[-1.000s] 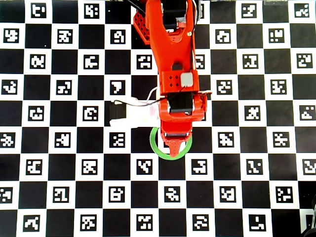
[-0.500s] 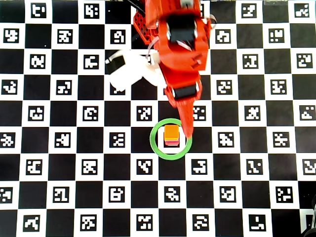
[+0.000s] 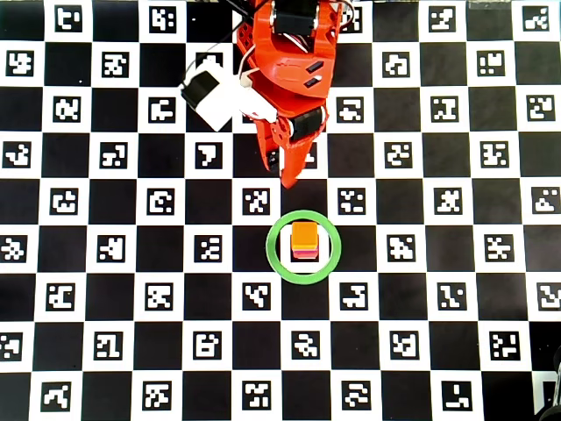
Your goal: Grab the red cube then put it in the green circle then put the blue cube on top and finally the orange cube on top
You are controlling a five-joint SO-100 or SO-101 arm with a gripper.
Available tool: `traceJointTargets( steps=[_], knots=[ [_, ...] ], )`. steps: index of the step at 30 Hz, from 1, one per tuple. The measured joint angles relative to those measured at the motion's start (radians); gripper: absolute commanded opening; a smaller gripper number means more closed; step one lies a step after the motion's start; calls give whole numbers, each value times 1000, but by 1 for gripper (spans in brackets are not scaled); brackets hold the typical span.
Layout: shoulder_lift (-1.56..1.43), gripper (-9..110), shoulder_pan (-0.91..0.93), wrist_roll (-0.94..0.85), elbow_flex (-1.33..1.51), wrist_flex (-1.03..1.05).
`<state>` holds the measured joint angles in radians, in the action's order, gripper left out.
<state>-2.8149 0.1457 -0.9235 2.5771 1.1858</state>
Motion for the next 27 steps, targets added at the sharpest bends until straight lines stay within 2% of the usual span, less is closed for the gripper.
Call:
traceJointTargets(
  steps=[13, 27],
  knots=[
    [-275, -6, -60, -319, 420, -114],
    [-456, -6, -89, -480, 554, 67]
  ],
)
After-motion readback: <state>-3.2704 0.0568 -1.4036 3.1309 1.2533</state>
